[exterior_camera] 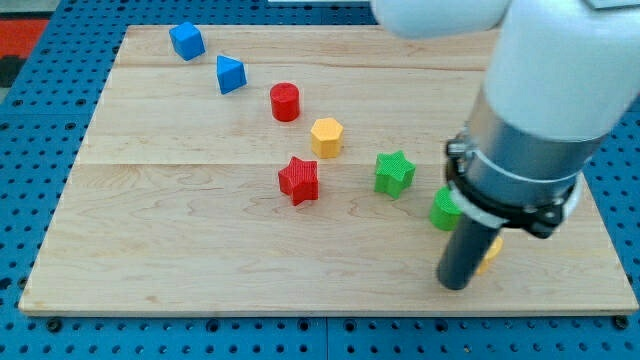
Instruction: Move the yellow heart bottom right to the green circle
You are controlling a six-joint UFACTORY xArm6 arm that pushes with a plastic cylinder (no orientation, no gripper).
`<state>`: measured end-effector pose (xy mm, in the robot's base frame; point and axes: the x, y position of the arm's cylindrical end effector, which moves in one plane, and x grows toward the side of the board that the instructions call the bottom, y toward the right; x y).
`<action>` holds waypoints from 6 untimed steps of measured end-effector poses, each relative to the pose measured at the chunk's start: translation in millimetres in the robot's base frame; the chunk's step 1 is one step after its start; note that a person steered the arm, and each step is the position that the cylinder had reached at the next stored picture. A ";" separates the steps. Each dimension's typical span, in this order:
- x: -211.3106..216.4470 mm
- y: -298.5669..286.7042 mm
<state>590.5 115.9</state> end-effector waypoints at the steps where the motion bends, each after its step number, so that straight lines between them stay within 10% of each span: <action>1: 0.0 7.4; 6: 26.8 32.8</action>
